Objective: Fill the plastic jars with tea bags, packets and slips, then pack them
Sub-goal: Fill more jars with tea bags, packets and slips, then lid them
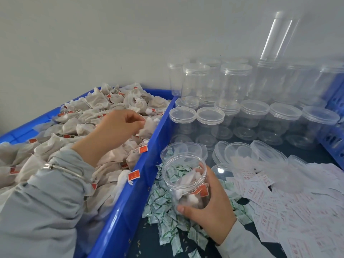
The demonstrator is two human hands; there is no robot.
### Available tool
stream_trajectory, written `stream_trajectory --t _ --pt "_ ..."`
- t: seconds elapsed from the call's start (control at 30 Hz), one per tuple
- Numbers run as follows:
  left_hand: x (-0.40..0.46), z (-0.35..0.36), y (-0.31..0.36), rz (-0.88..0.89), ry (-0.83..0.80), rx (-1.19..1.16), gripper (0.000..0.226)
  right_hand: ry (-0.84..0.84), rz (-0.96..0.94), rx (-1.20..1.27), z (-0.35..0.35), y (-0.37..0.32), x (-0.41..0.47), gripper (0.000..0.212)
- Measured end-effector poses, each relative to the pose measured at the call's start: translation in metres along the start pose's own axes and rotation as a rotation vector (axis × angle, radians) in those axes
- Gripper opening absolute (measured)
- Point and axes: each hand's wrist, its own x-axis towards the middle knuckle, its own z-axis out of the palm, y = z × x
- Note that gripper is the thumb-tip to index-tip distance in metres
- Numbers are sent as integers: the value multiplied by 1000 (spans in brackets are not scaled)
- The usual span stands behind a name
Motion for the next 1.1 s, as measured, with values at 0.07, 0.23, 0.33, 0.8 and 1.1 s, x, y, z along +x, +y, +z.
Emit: stream_trajectory --t 0.07,0.23,0.33,0.8,1.1 --pt "9 -7 -12 -33 102 142 11 1 5 12 0 1 0 97" --pt "14 -7 -30 -109 -64 376 13 -8 8 26 -1 0 -1 94" --pt "9 -8 -23 -107 -254 385 21 -4 -20 21 -1 -1 0 91" --pt "2 -22 -9 25 -62 318 21 0 22 34 -1 2 0 95" --pt "1 -26 3 28 243 -2 18 -8 20 31 -2 3 0 95"
